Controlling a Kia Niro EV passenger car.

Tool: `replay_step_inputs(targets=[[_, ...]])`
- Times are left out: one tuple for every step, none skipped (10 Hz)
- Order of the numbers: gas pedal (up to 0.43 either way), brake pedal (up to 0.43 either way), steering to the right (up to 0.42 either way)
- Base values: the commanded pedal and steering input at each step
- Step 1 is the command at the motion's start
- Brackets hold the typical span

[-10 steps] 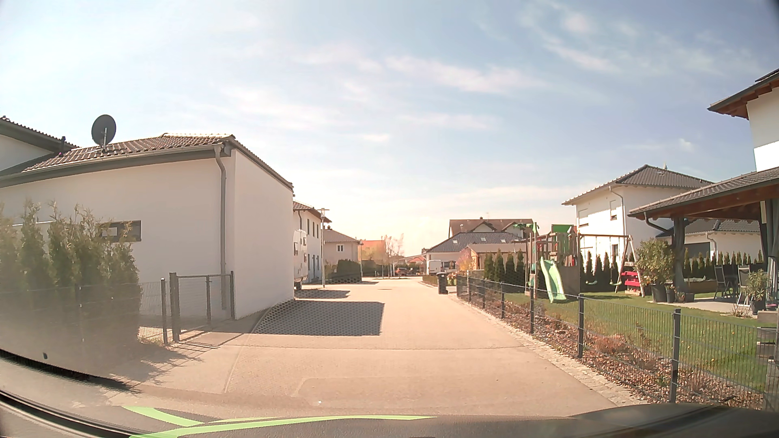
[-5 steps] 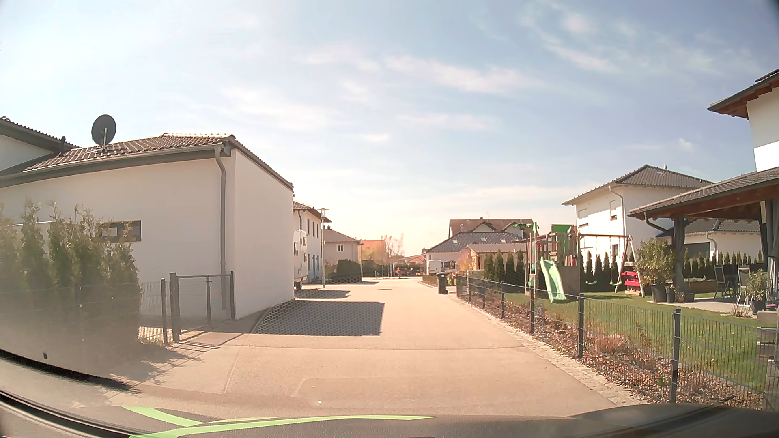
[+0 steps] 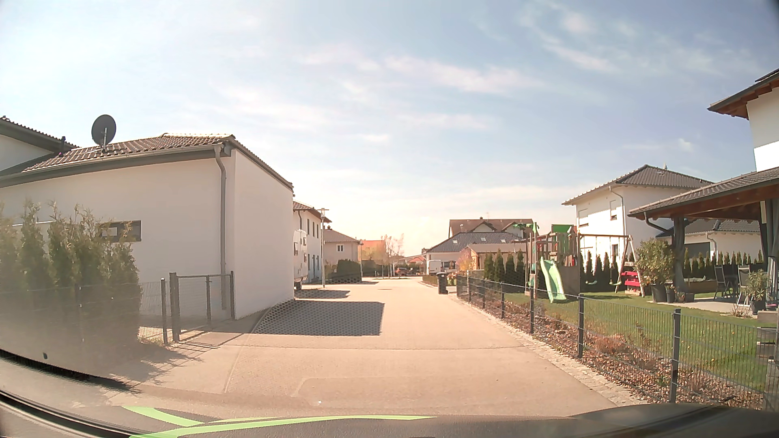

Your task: Follow the waypoints while adhering to traffic rules and regulations

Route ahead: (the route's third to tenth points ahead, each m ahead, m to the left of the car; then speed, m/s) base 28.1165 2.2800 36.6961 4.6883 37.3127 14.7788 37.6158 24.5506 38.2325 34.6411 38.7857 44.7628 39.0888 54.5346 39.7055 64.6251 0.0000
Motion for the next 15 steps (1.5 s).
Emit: replay_step_inputs(targets=[[0.0,0.402,0.0],[0.0,0.402,0.0],[0.0,0.402,0.0],[0.0,0.402,0.0],[0.0,0.402,0.0],[0.0,0.402,0.0],[0.0,0.402,0.0],[0.0,0.402,0.0],[0.0,0.402,0.0],[0.0,0.402,0.0],[0.0,0.402,0.0],[0.0,0.402,0.0],[0.0,0.402,0.0],[0.0,0.402,0.0],[0.0,0.402,0.0]])
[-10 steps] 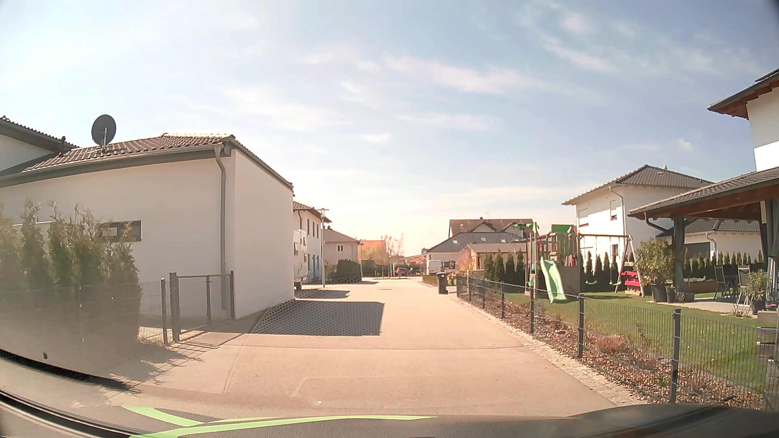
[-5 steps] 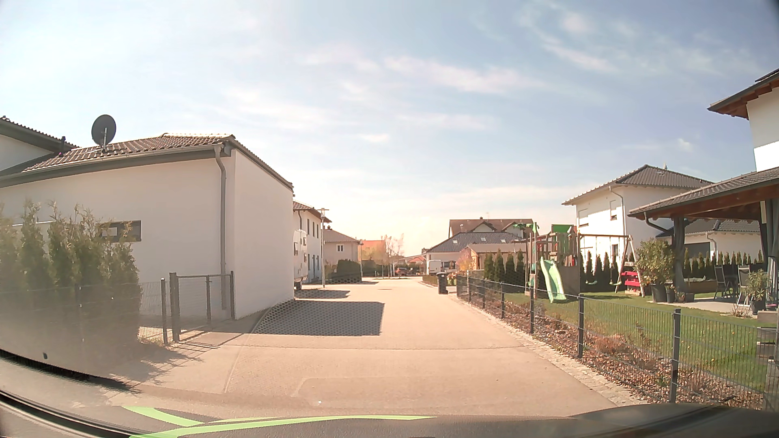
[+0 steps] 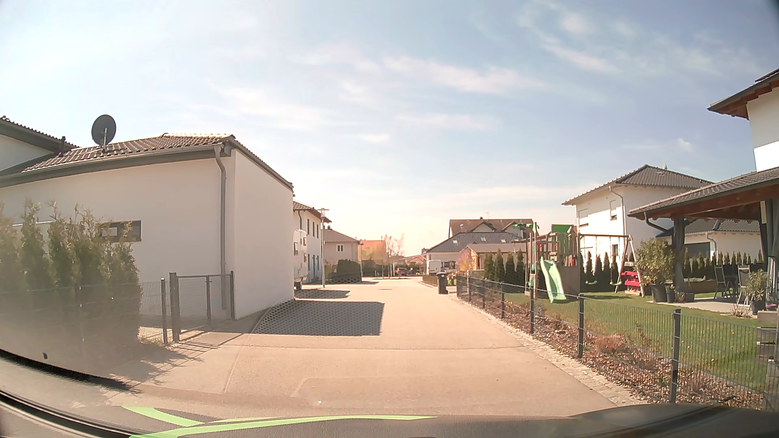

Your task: Follow the waypoints while adhering to traffic rules and regulations

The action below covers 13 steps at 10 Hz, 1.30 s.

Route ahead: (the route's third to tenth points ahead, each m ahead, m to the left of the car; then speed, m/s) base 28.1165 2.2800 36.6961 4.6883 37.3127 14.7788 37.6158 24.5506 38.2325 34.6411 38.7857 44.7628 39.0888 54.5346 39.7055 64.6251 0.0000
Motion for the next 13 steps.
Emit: replay_step_inputs(targets=[[0.0,0.402,0.0],[0.0,0.402,0.0],[0.0,0.402,0.0],[0.0,0.402,0.0],[0.0,0.402,0.0],[0.0,0.402,0.0],[0.0,0.402,0.0],[0.0,0.402,0.0],[0.0,0.402,0.0],[0.0,0.402,0.0],[0.0,0.409,0.0],[0.0,0.402,0.0],[0.0,0.402,0.0]])
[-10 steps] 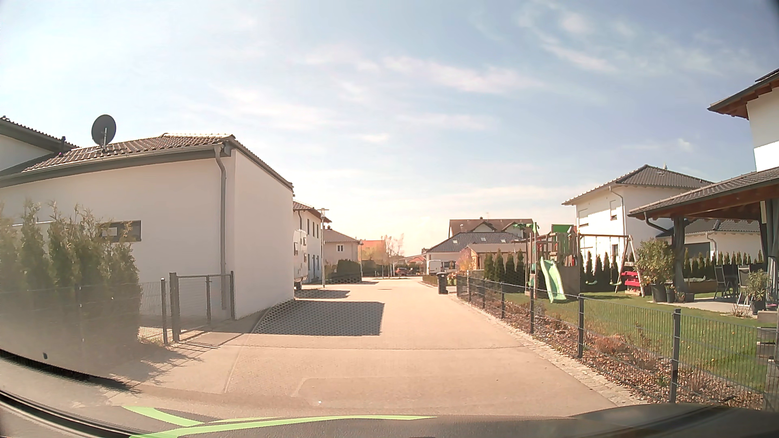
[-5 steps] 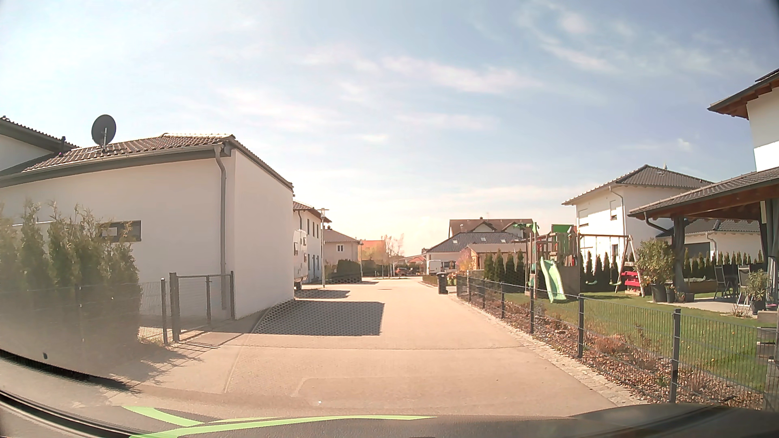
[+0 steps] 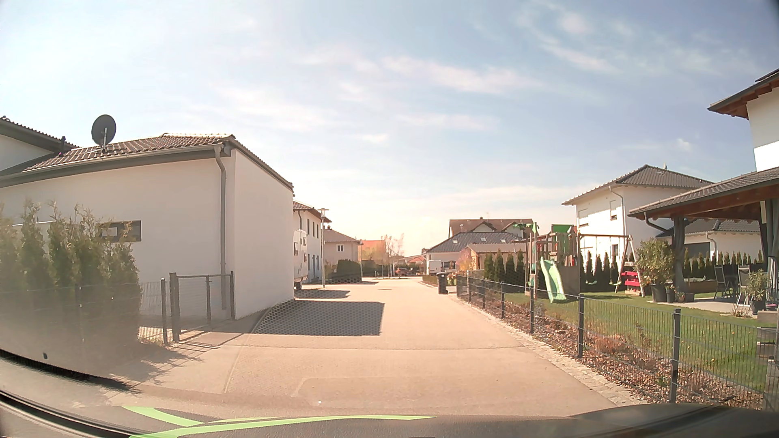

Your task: Follow the waypoints while adhering to traffic rules and regulations

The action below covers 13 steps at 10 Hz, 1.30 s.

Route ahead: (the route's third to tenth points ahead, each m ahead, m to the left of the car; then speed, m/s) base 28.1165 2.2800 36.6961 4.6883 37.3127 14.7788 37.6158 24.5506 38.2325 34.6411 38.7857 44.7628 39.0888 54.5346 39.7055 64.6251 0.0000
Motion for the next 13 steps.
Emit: replay_step_inputs(targets=[[0.0,0.409,0.0],[0.0,0.409,0.0],[0.0,0.409,0.0],[0.0,0.402,0.0],[0.0,0.402,0.0],[0.0,0.402,0.0],[0.0,0.402,0.0],[0.0,0.402,0.0],[0.0,0.402,0.0],[0.0,0.402,0.0],[0.0,0.402,0.0],[0.0,0.402,0.0],[0.0,0.402,0.0]])
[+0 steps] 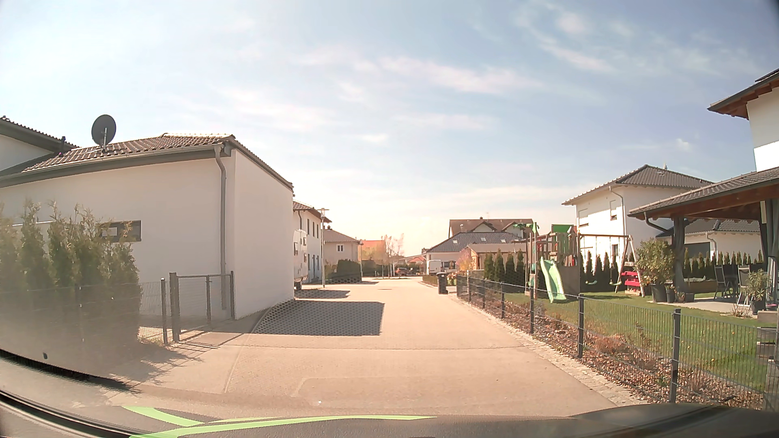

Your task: Follow the waypoints while adhering to traffic rules and regulations

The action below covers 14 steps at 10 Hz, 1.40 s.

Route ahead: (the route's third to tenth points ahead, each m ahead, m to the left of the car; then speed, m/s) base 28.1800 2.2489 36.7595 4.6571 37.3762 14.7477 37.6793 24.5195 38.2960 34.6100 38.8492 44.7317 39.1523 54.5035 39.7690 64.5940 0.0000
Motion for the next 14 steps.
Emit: replay_step_inputs(targets=[[0.0,0.402,0.0],[0.0,0.402,0.0],[0.0,0.402,0.0],[0.0,0.402,0.0],[0.0,0.402,0.0],[0.0,0.402,0.0],[0.0,0.402,0.0],[0.0,0.402,0.0],[0.0,0.402,0.0],[0.0,0.402,0.0],[0.0,0.402,0.0],[0.0,0.402,0.0],[0.0,0.409,0.0],[0.0,0.402,0.0]])
